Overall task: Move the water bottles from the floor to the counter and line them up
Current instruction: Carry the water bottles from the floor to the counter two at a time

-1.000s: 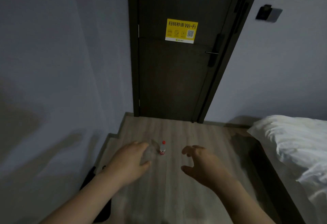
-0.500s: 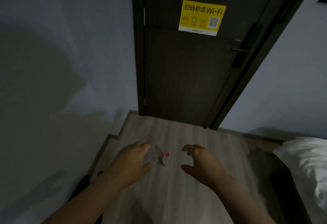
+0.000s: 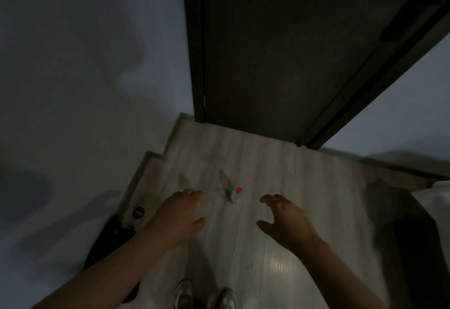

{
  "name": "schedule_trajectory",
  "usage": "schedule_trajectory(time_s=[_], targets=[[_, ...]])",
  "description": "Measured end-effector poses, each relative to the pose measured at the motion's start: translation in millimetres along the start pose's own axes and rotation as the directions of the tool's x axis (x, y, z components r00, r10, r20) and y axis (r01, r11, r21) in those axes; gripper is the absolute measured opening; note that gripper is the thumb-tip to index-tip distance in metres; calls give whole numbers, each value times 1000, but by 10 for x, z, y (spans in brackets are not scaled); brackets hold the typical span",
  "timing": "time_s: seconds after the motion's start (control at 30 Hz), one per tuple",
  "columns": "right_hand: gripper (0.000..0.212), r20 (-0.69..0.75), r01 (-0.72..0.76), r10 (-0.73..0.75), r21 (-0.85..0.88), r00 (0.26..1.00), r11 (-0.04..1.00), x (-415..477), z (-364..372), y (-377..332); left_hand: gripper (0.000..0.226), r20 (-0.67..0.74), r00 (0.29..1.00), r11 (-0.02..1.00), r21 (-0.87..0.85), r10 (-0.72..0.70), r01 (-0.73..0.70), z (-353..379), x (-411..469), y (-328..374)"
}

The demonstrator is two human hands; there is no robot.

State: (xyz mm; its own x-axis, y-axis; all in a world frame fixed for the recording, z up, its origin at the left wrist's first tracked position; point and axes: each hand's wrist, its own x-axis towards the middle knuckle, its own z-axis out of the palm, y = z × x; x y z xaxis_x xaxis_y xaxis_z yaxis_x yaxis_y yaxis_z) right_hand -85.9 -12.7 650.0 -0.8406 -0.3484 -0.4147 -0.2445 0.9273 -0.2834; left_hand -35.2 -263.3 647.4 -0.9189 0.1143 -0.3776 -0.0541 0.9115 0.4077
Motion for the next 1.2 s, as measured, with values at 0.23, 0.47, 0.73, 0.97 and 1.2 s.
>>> schedule_trajectory(time_s=[0.23, 0.47, 0.73, 0.97, 1.2], targets=[[52, 84, -39, 38, 19, 996, 999, 770, 1048, 377, 58, 78, 994, 997, 42, -72, 69, 1030, 726, -707], [53, 102, -42, 37, 43, 994, 998, 1574, 2396, 823, 37, 84, 989, 992, 14, -123, 123, 2348, 1388, -1547], [53, 29, -26, 25, 28, 999, 999, 2480, 4008, 1346, 55, -28, 992, 991, -42, -127, 125, 3839, 2103, -2496], [56, -62, -23, 24, 9, 998, 1000, 2939, 4852, 1770, 80, -188, 955, 973, -28, -229, 228, 4609, 2496, -3058], [67, -189, -71, 100, 156, 977, 985, 3290, 5178, 2115, 72, -442, 893, 979, -202, -84, -8, 4814, 2752, -3231]])
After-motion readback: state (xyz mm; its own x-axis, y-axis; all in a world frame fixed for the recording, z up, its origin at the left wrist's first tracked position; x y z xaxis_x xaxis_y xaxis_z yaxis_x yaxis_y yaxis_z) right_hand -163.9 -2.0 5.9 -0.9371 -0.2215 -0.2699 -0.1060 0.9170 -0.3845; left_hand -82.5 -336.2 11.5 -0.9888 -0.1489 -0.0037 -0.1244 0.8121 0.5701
